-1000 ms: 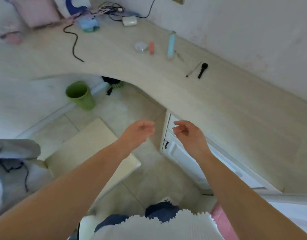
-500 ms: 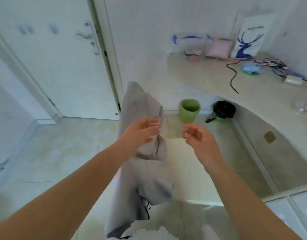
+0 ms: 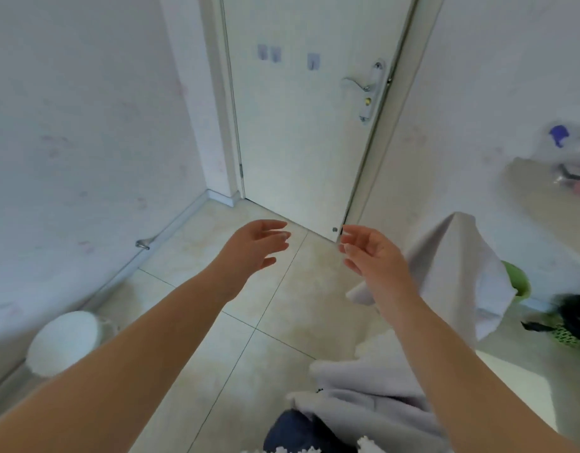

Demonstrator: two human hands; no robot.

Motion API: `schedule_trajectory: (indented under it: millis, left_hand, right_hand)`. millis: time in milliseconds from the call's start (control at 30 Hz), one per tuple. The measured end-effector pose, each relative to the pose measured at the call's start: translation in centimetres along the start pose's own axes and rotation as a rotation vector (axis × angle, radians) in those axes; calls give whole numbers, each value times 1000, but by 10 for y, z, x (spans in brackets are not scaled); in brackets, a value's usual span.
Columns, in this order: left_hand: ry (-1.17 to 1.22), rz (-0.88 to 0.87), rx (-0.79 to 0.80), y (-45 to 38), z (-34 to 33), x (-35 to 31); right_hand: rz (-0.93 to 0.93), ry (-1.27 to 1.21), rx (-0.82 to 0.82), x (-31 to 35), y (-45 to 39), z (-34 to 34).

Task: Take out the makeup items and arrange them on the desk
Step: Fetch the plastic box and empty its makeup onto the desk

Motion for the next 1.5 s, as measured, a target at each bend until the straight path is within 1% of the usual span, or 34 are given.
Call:
schedule_trajectory:
  millis: [133, 267, 400, 500, 567, 600, 700, 900, 1000, 1067, 1167, 1267, 1400, 1500]
  left_hand:
    - [23, 14, -34, -40, 22, -6]
    - [-5, 26, -9, -119, 30, -19]
    - [-23, 37, 38, -217, 18, -40]
    - [-72, 78, 97, -287, 0, -63]
    - [-105, 69, 150, -331, -18, -79]
    - [-116, 58, 154, -338, -20, -83]
    - [-134, 65, 248, -398, -58, -103]
    - [-210, 104, 481, -490, -151, -113]
    - [-246, 129, 626, -538, -207, -108]
    - [-269, 148, 734, -573, -252, -105]
    - [-269, 188, 827, -607, -303, -106]
    - [-304, 217, 987, -643, -374, -108]
    - [-362, 229, 1122, -665, -446, -105]
    - [-374, 246, 1200, -674, -499, -98]
  right_hand:
    - [-16, 30, 26, -2, -47, -22]
    - [-44, 54, -15, -16, -123, -37]
    - [-95, 28, -99, -26, -208, -39]
    - [-153, 11, -168, -21, -270, -31]
    - [-150, 12, -207, -14, -307, -20]
    - [-153, 13, -202, -10, -313, -18]
    - [-153, 18, -309, 0, -358, 19]
    - [-206, -3, -543, -8, -403, 101]
    - [-254, -25, -687, -18, -425, 139]
    - [-269, -31, -813, -24, -441, 168]
    - [-349, -14, -919, -25, -453, 199]
    - [-404, 8, -1078, -25, -463, 244]
    - [-483, -22, -1240, -25, -463, 289]
    - [-485, -38, -1344, -31, -466, 326]
Point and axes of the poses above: each hand's wrist, its own y-axis away from the middle knuckle, its own z-axis out of the back of the hand, x = y × z, the point moved 1 cm from there along -y, towards the middle knuckle, and after that the axes turned 11 degrees about y, right-handed, at the moved point
